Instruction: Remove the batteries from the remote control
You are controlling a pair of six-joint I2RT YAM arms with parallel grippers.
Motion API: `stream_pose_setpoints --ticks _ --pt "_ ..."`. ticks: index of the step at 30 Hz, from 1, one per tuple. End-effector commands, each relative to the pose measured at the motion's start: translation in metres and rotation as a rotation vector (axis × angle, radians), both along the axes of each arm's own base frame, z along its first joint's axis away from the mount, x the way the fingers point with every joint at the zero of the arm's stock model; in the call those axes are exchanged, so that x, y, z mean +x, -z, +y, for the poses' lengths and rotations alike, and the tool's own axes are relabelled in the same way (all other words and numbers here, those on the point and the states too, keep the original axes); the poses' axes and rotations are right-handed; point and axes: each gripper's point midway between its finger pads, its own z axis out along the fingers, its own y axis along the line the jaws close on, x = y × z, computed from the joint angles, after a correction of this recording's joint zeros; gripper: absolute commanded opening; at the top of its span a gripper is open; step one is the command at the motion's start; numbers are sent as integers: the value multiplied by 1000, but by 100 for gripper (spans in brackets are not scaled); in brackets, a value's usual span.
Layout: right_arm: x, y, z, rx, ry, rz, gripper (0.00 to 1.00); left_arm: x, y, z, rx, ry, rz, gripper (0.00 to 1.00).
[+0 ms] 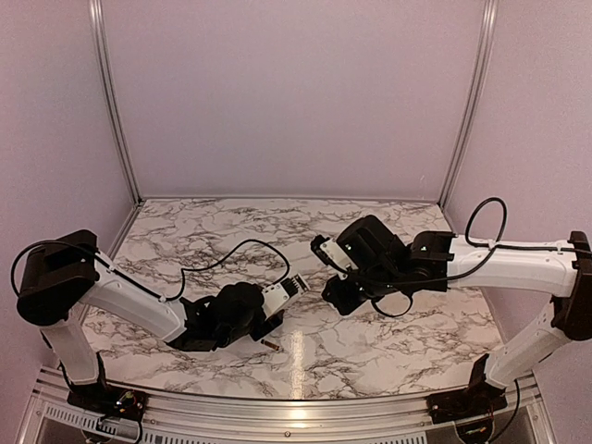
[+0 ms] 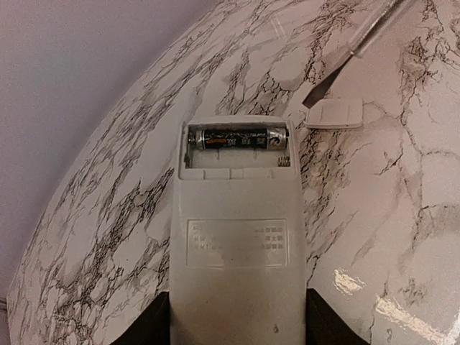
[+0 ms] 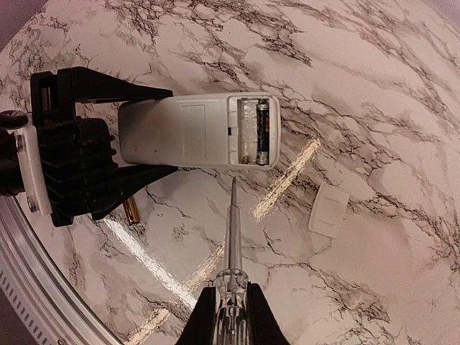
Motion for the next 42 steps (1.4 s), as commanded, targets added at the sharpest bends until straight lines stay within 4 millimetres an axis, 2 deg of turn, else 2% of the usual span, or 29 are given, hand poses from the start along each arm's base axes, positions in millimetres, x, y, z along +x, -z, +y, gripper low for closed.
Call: stream_pose_setpoints --ticks 1,10,19,42 --pt "5 -26 15 64 -15 -62 0 -2 -23 -4 -45 0 -13 0" --pt "12 -33 17 67 12 -94 0 -6 -18 -11 15 -18 -47 0" --pt "24 -17 16 -11 53 -105 0 -7 -17 -15 28 -21 -45 0" --pt "31 -8 16 -73 60 -114 0 -7 -14 -16 41 -17 -40 0"
